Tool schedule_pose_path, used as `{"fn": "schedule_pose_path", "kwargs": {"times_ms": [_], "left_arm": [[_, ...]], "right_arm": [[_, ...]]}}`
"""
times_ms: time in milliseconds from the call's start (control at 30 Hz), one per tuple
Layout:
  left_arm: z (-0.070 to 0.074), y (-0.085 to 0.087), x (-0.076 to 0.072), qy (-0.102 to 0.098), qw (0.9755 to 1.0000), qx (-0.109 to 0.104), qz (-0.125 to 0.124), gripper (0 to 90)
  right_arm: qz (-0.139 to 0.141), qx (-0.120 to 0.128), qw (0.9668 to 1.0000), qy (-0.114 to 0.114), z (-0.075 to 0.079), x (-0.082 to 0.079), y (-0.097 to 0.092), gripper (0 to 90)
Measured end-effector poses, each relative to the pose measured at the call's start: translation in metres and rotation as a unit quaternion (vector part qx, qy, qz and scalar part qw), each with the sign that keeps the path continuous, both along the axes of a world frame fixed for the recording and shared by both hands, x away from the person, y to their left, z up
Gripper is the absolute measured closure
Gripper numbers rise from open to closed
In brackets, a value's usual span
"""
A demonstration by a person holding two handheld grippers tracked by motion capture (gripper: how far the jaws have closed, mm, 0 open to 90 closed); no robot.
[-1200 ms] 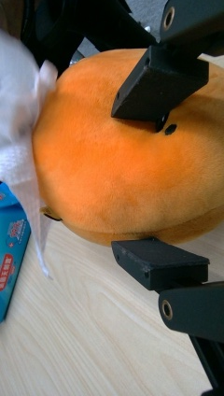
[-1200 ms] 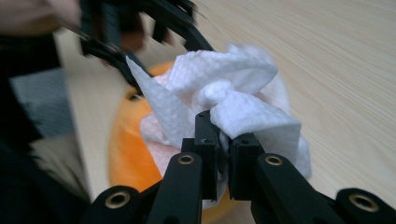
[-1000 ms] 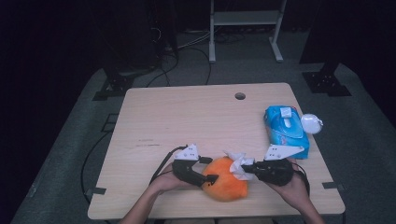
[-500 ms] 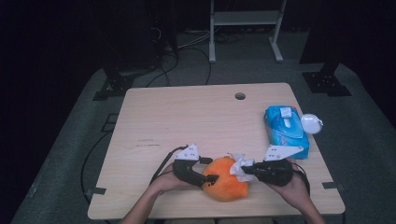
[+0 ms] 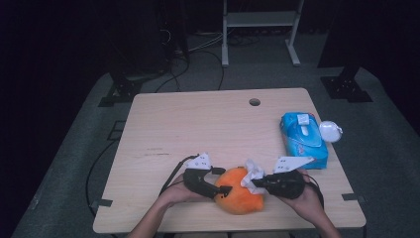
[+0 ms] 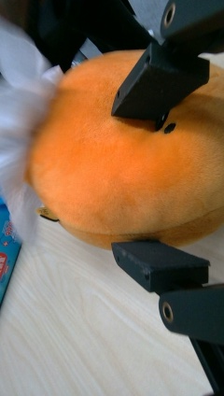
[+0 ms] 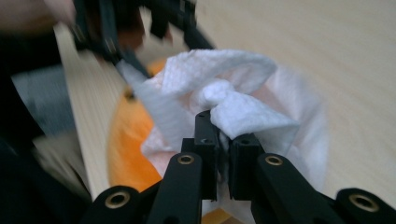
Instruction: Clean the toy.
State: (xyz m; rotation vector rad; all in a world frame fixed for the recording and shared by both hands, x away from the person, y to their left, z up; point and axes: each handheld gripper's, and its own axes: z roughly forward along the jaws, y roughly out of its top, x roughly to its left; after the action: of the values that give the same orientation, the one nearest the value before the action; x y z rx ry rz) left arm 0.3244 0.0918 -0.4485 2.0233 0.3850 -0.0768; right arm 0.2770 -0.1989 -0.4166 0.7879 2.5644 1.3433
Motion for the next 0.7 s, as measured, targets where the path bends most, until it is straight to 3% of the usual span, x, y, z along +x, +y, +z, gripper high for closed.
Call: {"fn": "schedule_pose_path", "kwargs": {"times_ms": [67, 100, 200, 300, 333, 400, 467, 533, 567, 633, 700], "left_arm": [[0.002, -0.001, 0.004, 0.017, 0.9998, -0.008, 0.004, 17.0], [0.002, 0.000, 0.006, 0.027, 0.9995, -0.014, 0.007, 12.5], [0.000, -0.003, 0.008, 0.046, 0.9988, -0.014, 0.011, 10.4], [-0.012, -0.011, 0.008, 0.092, 0.9957, -0.015, 0.002, 11.8], [-0.014, -0.012, 0.008, 0.097, 0.9951, -0.021, 0.002, 13.4], [-0.012, -0.010, 0.008, 0.093, 0.9951, -0.032, 0.005, 25.9], [-0.008, -0.009, 0.006, 0.061, 0.9974, -0.040, 0.005, 38.2], [0.001, -0.008, 0.002, 0.000, 0.9986, -0.049, 0.017, 44.7], [0.009, -0.008, 0.000, -0.047, 0.9971, -0.054, 0.025, 46.7], [0.019, -0.008, -0.003, -0.103, 0.9927, -0.051, 0.035, 47.1], [0.018, -0.010, -0.004, -0.110, 0.9927, -0.040, 0.027, 46.1]], "right_arm": [[0.010, -0.004, 0.9999, 0.013, -0.005, 0.000, 0.000, 84.0], [0.014, -0.009, 0.9998, 0.008, -0.004, -0.001, 0.000, 84.0], [0.023, -0.022, 0.9995, -0.003, -0.003, -0.003, 0.001, 84.1], [0.024, -0.018, 0.9995, -0.002, -0.004, -0.002, 0.001, 83.9], [0.022, -0.017, 0.9996, -0.001, -0.004, -0.002, 0.000, 83.7], [0.008, -0.011, 0.9999, 0.003, -0.004, -0.001, -0.002, 83.6], [-0.003, 0.003, 1.0000, 0.005, -0.002, 0.001, -0.006, 83.7], [-0.024, 0.015, 0.9996, 0.002, 0.002, 0.002, -0.009, 83.7], [-0.032, 0.016, 0.9993, -0.003, 0.004, 0.001, -0.009, 83.8], [-0.047, 0.030, 0.9983, -0.017, 0.010, 0.001, -0.011, 84.0], [-0.055, 0.039, 0.9975, -0.021, 0.012, 0.003, -0.011, 84.1]]}}
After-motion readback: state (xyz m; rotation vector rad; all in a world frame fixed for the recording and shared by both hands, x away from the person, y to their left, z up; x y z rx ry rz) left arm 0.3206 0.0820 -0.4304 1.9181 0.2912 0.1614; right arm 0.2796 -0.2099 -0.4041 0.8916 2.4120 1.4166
